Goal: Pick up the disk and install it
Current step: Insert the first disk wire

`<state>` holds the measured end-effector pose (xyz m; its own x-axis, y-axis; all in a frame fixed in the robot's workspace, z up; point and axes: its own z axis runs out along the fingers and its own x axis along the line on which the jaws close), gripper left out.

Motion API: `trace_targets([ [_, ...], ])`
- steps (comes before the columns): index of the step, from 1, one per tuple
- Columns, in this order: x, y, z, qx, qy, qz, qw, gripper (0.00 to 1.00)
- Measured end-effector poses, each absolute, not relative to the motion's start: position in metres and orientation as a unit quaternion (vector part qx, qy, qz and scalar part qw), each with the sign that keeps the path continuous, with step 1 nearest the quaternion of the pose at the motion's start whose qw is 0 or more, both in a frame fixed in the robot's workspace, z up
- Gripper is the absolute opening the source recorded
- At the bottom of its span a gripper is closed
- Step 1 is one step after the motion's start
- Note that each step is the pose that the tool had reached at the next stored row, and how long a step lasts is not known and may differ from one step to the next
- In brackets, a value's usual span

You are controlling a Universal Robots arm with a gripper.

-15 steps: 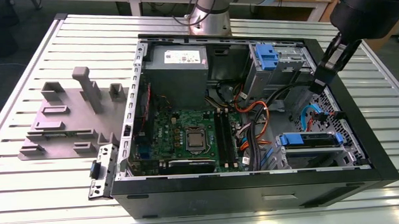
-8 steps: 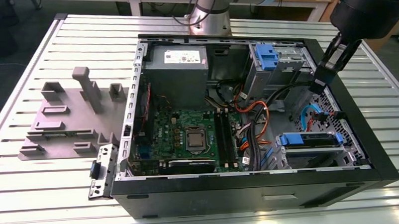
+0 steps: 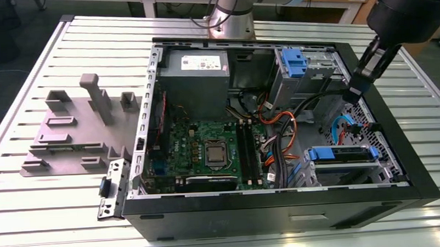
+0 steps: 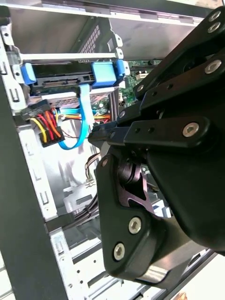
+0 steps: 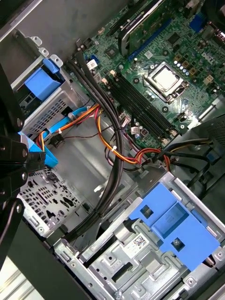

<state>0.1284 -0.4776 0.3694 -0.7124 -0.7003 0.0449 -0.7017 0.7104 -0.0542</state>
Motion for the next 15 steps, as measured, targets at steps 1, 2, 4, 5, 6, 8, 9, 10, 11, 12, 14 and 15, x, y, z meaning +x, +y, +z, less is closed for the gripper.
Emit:
trace_targets([
  [1,0.1303,-0.4776,0.3694,0.379,-0.925,0.034,0.011,0.11],
  [2,0.1320,-0.4776,0.3694,0.379,-0.925,0.034,0.011,0.11],
  [4,0.1344,-0.4776,0.3694,0.382,-0.923,0.035,0.011,0.11],
  [5,0.1346,-0.4776,0.3694,0.385,-0.922,0.035,0.011,0.11],
  [6,0.1346,-0.4780,0.3694,0.387,-0.921,0.035,0.011,0.11],
  [8,0.1347,-0.4798,0.3694,0.388,-0.921,0.035,0.011,0.11],
  [9,0.1347,-0.4810,0.3693,0.388,-0.921,0.035,0.011,0.11],
  [10,0.1347,-0.4822,0.3693,0.388,-0.921,0.035,0.011,0.11],
  [11,0.1347,-0.4831,0.3693,0.389,-0.921,0.035,0.011,0.11],
  [12,0.1347,-0.4835,0.3693,0.389,-0.921,0.035,0.011,0.11],
  [14,0.1347,-0.4836,0.3693,0.389,-0.921,0.035,0.011,0.11],
  [15,0.1347,-0.4837,0.3693,0.389,-0.921,0.035,0.011,0.11],
])
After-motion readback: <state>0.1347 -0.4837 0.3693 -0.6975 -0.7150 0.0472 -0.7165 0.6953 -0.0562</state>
